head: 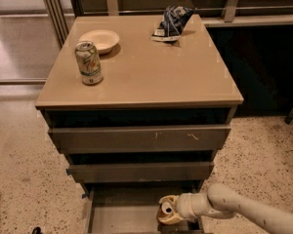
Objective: Place orange can into bottom drawer
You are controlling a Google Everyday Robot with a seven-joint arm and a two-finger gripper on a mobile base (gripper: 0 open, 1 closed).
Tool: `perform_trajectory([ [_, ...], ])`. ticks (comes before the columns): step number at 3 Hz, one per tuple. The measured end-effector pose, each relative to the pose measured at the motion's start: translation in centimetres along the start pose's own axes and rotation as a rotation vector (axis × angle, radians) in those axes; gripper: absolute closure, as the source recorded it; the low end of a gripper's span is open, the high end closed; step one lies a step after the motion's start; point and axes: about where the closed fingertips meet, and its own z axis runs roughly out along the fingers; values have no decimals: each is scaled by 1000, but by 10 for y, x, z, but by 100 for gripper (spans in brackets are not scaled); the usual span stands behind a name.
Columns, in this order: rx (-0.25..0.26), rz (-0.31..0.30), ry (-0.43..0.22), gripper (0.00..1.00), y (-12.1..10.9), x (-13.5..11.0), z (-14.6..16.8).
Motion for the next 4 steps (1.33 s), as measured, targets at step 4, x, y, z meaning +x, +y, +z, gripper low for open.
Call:
perform_trajectory([
  [4, 30, -112, -20, 100, -35, 36, 65],
])
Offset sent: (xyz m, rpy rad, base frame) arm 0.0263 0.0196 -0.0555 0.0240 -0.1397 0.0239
